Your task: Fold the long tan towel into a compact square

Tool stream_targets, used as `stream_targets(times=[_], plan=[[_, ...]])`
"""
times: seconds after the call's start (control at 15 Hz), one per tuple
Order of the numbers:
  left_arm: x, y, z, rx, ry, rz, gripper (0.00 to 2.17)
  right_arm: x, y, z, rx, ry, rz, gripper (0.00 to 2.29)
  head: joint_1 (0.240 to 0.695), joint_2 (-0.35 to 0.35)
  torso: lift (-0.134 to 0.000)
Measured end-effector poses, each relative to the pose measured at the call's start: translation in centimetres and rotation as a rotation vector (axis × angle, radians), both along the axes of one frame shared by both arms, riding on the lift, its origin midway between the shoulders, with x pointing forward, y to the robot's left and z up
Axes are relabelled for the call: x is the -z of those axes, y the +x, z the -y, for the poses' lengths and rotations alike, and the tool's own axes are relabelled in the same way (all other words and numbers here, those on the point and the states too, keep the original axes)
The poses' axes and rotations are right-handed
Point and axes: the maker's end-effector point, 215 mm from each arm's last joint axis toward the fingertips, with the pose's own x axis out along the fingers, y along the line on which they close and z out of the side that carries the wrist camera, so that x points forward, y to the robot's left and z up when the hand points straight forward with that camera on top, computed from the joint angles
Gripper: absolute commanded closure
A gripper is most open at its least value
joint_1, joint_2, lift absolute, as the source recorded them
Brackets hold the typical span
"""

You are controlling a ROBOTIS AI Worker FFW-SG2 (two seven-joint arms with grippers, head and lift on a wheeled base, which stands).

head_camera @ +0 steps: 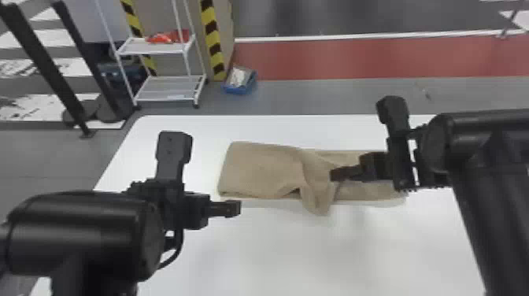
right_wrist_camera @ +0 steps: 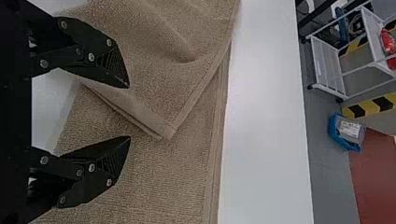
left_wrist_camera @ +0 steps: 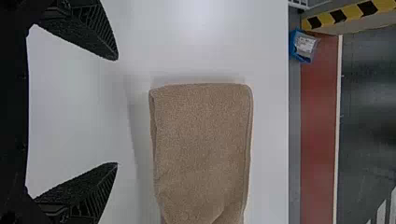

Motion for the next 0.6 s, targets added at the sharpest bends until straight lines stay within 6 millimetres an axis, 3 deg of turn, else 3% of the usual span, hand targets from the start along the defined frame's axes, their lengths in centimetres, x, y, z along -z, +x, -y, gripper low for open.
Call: stream_targets(times=[0.4, 0.6], plan=[[-0.2, -0.1, -0.6, -0.005, 0.01, 0.005, 0.08, 0.0, 1.2, -1.4, -0.028, -0.007, 0.007, 0.58, 0.695, 0.127, -0.124], [0.0, -0.3, -0.8, -0.005, 0.009, 0.001, 0.08, 0.3, 0.7, -1.8, -0.038, -0.003, -0.013, 0.58, 0.695, 0.136, -0.124]])
